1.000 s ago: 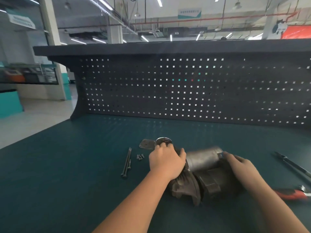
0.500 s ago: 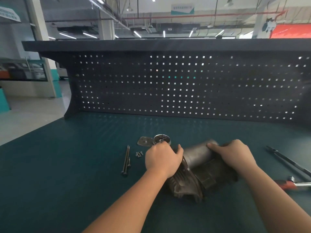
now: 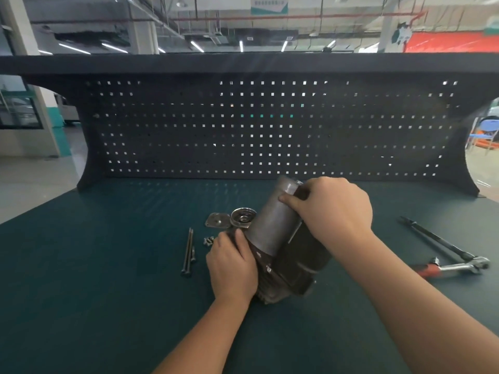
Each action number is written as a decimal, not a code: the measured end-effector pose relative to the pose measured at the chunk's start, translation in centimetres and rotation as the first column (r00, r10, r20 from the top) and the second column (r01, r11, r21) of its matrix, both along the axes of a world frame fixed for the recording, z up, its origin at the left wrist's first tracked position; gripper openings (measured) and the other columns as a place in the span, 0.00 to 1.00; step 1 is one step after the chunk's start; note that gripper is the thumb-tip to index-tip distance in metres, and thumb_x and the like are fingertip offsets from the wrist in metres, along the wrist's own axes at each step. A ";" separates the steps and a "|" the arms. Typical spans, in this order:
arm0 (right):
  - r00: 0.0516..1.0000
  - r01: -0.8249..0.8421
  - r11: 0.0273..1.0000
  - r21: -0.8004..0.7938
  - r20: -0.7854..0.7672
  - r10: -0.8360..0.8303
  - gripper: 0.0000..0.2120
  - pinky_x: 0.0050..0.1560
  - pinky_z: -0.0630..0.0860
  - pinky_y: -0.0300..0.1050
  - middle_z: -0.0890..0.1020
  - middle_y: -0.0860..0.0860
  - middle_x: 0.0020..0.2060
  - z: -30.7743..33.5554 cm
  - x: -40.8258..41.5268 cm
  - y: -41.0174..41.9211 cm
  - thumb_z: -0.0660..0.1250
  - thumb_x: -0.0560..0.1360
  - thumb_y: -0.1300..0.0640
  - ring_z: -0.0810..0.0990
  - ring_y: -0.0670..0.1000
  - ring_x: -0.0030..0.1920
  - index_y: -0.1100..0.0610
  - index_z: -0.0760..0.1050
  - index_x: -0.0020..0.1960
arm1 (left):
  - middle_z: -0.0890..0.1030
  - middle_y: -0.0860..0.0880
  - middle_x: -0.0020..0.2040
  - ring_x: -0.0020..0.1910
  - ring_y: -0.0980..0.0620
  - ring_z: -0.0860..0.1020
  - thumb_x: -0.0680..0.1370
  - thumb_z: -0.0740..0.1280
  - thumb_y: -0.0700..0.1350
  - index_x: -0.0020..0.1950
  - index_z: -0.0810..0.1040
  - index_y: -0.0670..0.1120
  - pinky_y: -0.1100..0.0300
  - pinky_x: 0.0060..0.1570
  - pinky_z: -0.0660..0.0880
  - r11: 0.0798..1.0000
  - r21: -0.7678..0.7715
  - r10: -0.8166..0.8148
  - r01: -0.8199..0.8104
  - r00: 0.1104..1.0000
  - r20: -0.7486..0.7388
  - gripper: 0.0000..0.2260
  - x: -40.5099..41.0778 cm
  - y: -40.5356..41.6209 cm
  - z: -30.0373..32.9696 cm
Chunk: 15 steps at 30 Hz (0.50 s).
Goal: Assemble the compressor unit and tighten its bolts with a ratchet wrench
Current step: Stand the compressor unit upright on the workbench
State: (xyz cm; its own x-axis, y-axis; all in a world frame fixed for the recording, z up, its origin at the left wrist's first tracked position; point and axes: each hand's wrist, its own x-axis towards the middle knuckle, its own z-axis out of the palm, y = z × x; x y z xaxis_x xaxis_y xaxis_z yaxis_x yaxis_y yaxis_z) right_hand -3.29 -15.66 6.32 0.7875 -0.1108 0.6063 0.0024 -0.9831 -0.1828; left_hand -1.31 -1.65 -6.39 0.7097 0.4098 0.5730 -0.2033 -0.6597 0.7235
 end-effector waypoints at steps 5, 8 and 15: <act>0.986 -0.050 0.974 -0.220 0.144 0.083 0.20 0.26 0.50 0.41 0.78 0.47 0.31 0.4 -1.1 1.6 0.60 0.74 0.34 0.67 0.54 0.32 0.49 0.80 0.42 | 0.78 0.42 0.43 0.47 0.40 0.77 0.83 0.44 0.49 0.46 0.73 0.39 0.47 0.65 0.62 0.996 -0.089 -0.036 0.029 0.996 -0.082 0.22 -0.8 -0.3 -0.3; 0.988 -0.044 0.971 -0.234 0.137 0.078 0.20 0.26 0.50 0.41 0.79 0.48 0.32 0.2 -1.3 1.4 0.59 0.75 0.34 0.67 0.54 0.32 0.48 0.79 0.43 | 0.80 0.45 0.51 0.57 0.46 0.76 0.81 0.42 0.55 0.52 0.74 0.42 0.46 0.73 0.51 0.993 0.098 -0.051 0.072 0.977 -0.209 0.25 -0.6 1.2 0.3; 0.989 -0.038 0.984 -0.173 0.135 0.062 0.20 0.26 0.51 0.39 0.72 0.46 0.27 -0.2 -1.3 0.4 0.60 0.74 0.33 0.67 0.53 0.31 0.47 0.80 0.44 | 0.77 0.52 0.64 0.61 0.52 0.76 0.57 0.66 0.72 0.71 0.67 0.53 0.57 0.57 0.73 0.724 0.125 -0.591 0.678 0.704 -0.394 0.46 2.1 3.0 6.0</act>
State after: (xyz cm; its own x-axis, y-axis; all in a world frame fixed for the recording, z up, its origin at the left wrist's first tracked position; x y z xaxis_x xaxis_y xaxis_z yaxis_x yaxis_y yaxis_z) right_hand -4.64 -15.25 6.14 0.6962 0.0404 0.7168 0.0661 -0.9978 -0.0080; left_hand 0.79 1.31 -0.39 0.8985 -0.3264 0.2935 -0.4376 -0.6144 0.6565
